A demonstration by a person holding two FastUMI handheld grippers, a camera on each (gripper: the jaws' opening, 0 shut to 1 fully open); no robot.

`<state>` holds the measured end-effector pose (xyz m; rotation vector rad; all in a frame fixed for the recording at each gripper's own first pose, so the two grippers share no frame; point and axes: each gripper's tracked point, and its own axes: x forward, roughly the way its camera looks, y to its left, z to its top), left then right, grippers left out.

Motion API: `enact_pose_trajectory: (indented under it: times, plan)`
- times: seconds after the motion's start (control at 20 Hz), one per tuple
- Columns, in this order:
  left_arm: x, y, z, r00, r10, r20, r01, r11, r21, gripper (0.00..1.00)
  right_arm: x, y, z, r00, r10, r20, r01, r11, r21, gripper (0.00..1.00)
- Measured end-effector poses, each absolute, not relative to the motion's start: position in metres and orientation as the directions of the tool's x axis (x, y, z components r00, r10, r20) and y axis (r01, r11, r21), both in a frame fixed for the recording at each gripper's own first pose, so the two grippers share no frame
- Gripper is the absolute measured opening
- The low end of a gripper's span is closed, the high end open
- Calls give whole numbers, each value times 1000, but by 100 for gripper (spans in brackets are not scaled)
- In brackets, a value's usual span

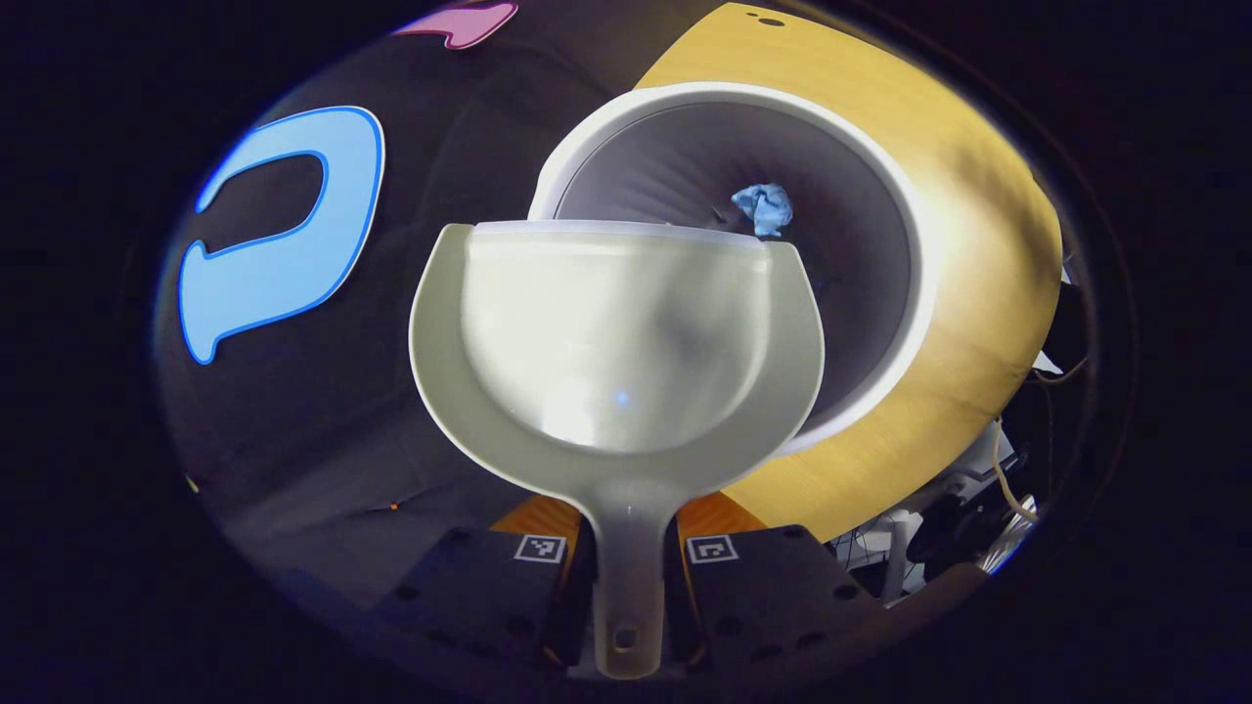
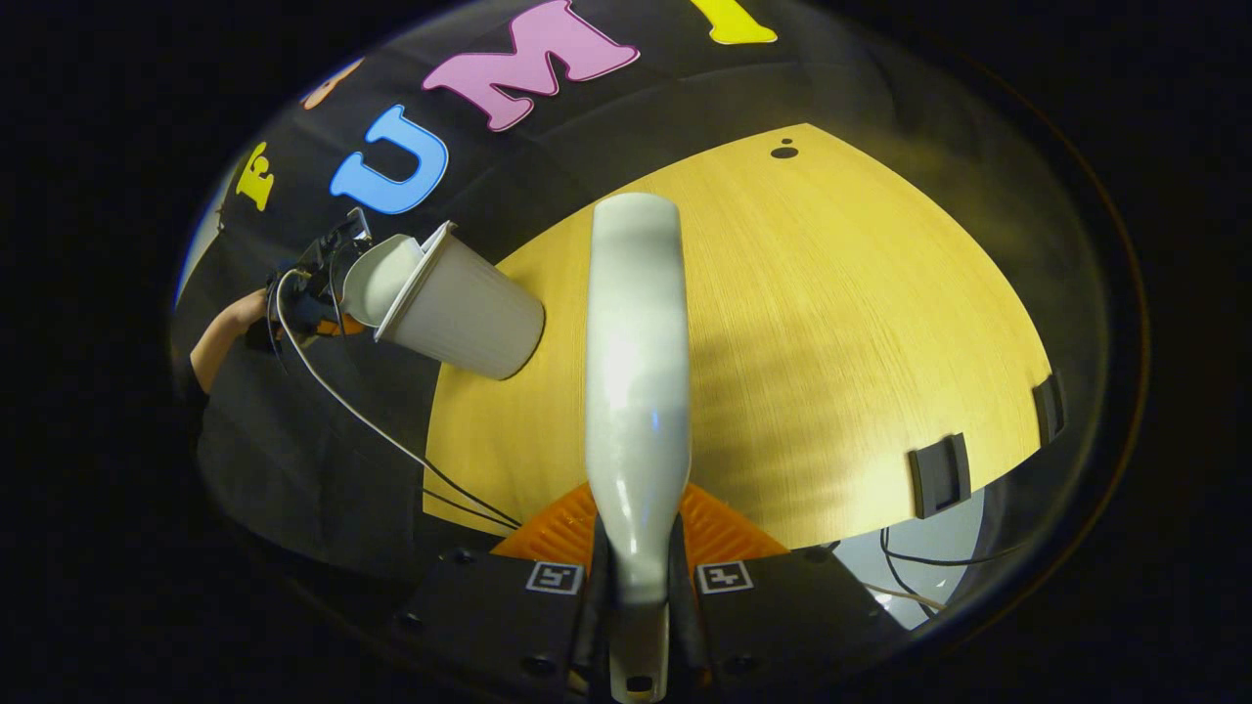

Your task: Pick up the small broom and dustpan from the desktop, sweep the trash into the dustpan with the broom, and then empty the trash into the garbage bin.

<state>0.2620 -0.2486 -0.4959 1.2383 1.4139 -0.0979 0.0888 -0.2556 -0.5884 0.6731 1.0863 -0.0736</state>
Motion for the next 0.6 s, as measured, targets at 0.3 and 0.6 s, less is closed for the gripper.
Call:
enact_pose_trajectory:
  times: [0.3, 0.6]
  plan:
    - [258, -251, -469, 421, 525, -739, 556, 495, 668, 29, 90, -263, -589, 477, 273, -835, 324, 829, 456, 28]
    - [240, -288, -432, 672, 325, -665, 351, 652, 673, 28, 87, -269, -591, 457, 280, -844, 275, 858, 434, 28]
